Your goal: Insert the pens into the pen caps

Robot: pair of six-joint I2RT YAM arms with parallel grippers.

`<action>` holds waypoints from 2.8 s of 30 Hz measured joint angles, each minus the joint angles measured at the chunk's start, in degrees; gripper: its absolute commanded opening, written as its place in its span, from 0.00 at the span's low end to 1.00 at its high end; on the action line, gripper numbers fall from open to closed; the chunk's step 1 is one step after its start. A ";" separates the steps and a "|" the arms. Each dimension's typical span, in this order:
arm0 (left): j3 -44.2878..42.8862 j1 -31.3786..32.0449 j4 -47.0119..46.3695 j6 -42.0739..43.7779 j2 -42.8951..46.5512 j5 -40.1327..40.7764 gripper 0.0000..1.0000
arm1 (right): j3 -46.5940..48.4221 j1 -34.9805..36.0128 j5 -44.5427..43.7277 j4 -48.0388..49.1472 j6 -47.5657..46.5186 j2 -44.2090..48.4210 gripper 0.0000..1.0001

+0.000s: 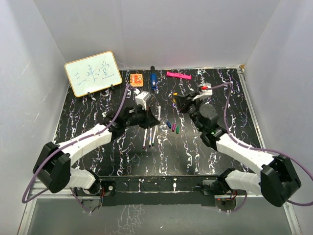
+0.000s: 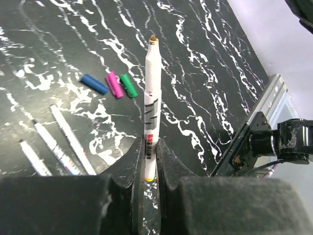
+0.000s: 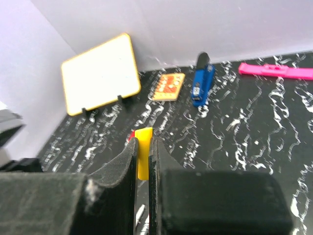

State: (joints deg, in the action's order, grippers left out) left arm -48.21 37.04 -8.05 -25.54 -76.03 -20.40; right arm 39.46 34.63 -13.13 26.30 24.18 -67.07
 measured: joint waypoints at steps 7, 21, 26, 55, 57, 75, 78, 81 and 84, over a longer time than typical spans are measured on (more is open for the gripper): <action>-0.46 5.99 -4.79 -0.33 -4.87 -0.15 0.00 | -8.57 -0.07 3.39 14.14 3.19 5.77 0.00; -0.33 8.00 -14.84 -2.45 -5.62 -1.25 0.00 | -12.20 -0.15 7.50 24.98 6.45 6.19 0.00; -0.11 8.00 -18.43 -3.26 -5.09 -2.16 0.00 | -12.26 -0.15 7.76 25.24 6.45 6.19 0.00; 1.46 8.09 -20.22 -3.61 -1.81 -4.44 0.00 | -12.26 -0.15 7.76 25.29 7.65 6.19 0.00; 1.46 8.09 -20.17 -3.56 -1.81 -4.37 0.00 | -12.26 -0.15 8.07 25.24 7.85 6.19 0.00; 1.46 8.09 -18.75 -2.97 -1.81 -2.89 0.00 | -12.26 -0.15 10.38 24.11 8.92 6.19 0.00; 1.46 8.09 -18.47 -2.75 -1.81 -2.73 0.00 | -12.26 -0.15 10.64 23.76 8.92 6.19 0.00; 1.46 8.09 -18.27 -2.58 -1.81 -2.54 0.00 | -12.26 -0.15 11.08 23.30 8.92 6.19 0.00; 1.46 8.09 -18.01 -2.54 -1.79 -2.40 0.00 | -12.26 -0.15 11.63 22.77 8.87 6.19 0.00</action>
State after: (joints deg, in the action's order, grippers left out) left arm -46.74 45.12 -26.06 -28.08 -77.82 -22.81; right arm 27.20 34.48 -1.50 49.08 33.06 -60.88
